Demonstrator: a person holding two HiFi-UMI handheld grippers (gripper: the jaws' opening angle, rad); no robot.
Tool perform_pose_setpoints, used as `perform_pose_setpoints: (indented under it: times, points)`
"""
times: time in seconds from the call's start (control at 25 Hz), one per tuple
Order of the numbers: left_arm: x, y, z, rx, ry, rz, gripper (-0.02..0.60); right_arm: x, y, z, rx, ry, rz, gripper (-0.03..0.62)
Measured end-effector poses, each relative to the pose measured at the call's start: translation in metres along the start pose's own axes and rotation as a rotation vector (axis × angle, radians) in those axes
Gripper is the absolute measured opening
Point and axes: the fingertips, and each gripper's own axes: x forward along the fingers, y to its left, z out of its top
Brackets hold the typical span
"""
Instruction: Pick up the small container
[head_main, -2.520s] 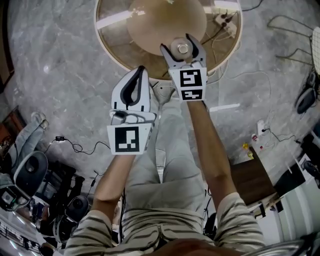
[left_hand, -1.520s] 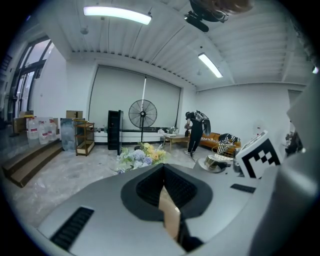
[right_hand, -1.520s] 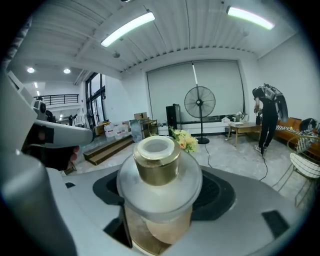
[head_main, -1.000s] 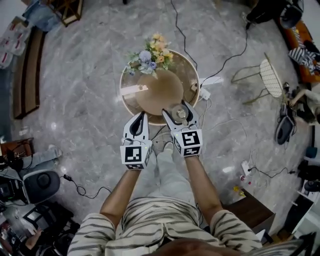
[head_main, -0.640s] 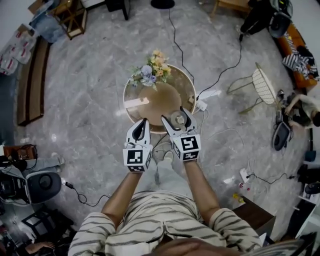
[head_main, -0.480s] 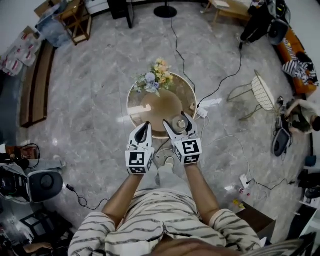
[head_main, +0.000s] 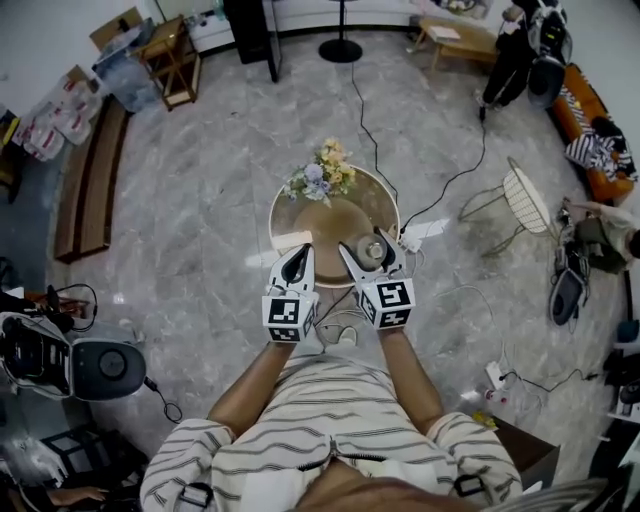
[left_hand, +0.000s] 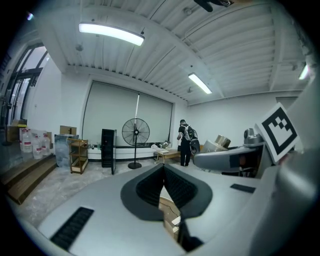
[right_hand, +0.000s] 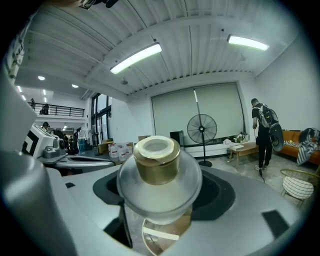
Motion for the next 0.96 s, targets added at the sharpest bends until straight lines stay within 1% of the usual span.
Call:
perform_pose_setpoints:
  times: [0.16, 0.36, 0.68, 0.96]
  points:
    - [-0.008, -0.005, 0.013, 0.02, -0.021, -0.012, 0.0, -0.009, 0.003, 0.01, 0.014, -0.011, -0.008, 0.351]
    - [-0.012, -0.001, 0.02, 0.03, -0.037, -0.021, 0.0, -0.014, 0.009, 0.02, 0.006, -0.023, -0.018, 0.351]
    - [-0.008, -0.007, 0.033, 0.054, -0.065, -0.03, 0.0, -0.018, 0.003, 0.035, 0.0, -0.065, -0.023, 0.351]
    - [0.001, 0.001, 0.045, 0.064, -0.098, -0.025, 0.0, -0.008, -0.001, 0.045, -0.011, -0.093, -0.018, 0.351]
